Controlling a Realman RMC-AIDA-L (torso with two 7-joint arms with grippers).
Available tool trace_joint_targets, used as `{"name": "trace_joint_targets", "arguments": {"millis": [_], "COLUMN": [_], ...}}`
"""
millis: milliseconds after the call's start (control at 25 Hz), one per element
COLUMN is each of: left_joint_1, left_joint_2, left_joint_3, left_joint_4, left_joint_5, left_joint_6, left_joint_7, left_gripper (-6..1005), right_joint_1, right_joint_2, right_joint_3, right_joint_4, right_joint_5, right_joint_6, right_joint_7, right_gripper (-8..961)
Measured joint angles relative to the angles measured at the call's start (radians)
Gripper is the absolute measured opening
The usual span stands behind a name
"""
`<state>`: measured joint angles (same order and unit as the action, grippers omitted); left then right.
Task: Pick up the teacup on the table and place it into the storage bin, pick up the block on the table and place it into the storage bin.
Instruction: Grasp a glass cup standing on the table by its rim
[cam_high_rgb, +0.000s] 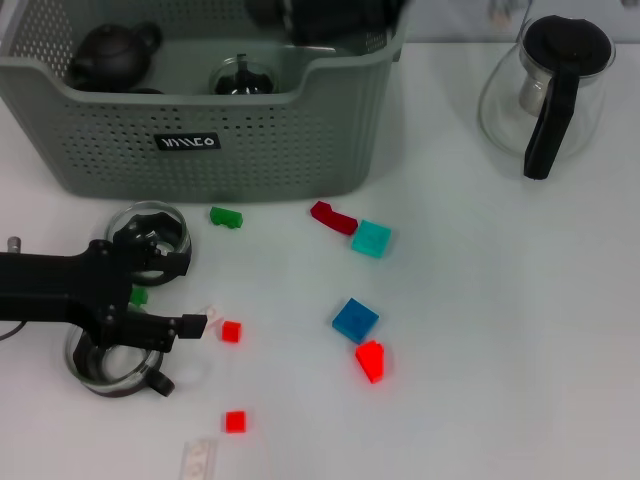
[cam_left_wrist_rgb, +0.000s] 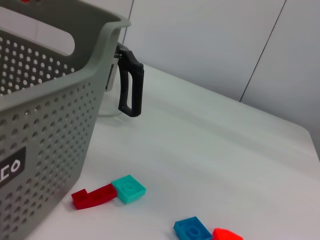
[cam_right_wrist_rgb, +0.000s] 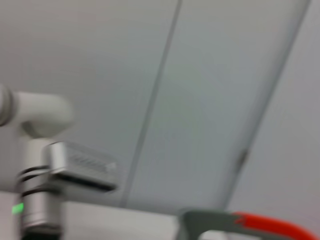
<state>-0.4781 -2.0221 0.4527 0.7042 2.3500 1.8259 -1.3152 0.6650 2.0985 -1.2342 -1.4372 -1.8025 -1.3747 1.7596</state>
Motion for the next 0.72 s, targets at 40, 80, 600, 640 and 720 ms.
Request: {"name": "trace_joint_targets", "arguments": {"millis": [40,80,600,640,720], "left_joint_1": [-0.001,-0.002,-0.005,-0.004,-0.004], "left_joint_2": [0.001,0.001,0.012,0.012,0.012], "left_joint_3": [0.0,0.0,-0.003,-0.003,-0.003], "left_joint_4": [0.0,0.001,0.001,0.001,0.001], "left_joint_5": [0.0,0.0,0.0,0.0,0.0], "left_joint_6": [0.0,0.001,0.012,0.012,0.012], "left_joint_7": [0.0,0.0,-0.001,-0.001,-0.001], "left_gripper": [902,902,902,902,902], "right_joint_1": [-0.007,-0.014,-0.109,-0.11,-0.11], "right_joint_2": [0.0,0.0,-0.003,-0.004,-0.008], "right_joint_3": [0.007,0.015,0.098,0.102,0.107], "right_joint_4": [0.0,0.0,0.043,0.049,0.061], "right_joint_5": [0.002,0.004,0.002,0.0,0.0], "right_joint_6": [-0.032,-0.07,-0.351,-0.36,-0.37], "right_joint_7": [0.0,0.001,-0.033,-0.033,-0.033], "right_gripper": [938,937,932,932,931]}}
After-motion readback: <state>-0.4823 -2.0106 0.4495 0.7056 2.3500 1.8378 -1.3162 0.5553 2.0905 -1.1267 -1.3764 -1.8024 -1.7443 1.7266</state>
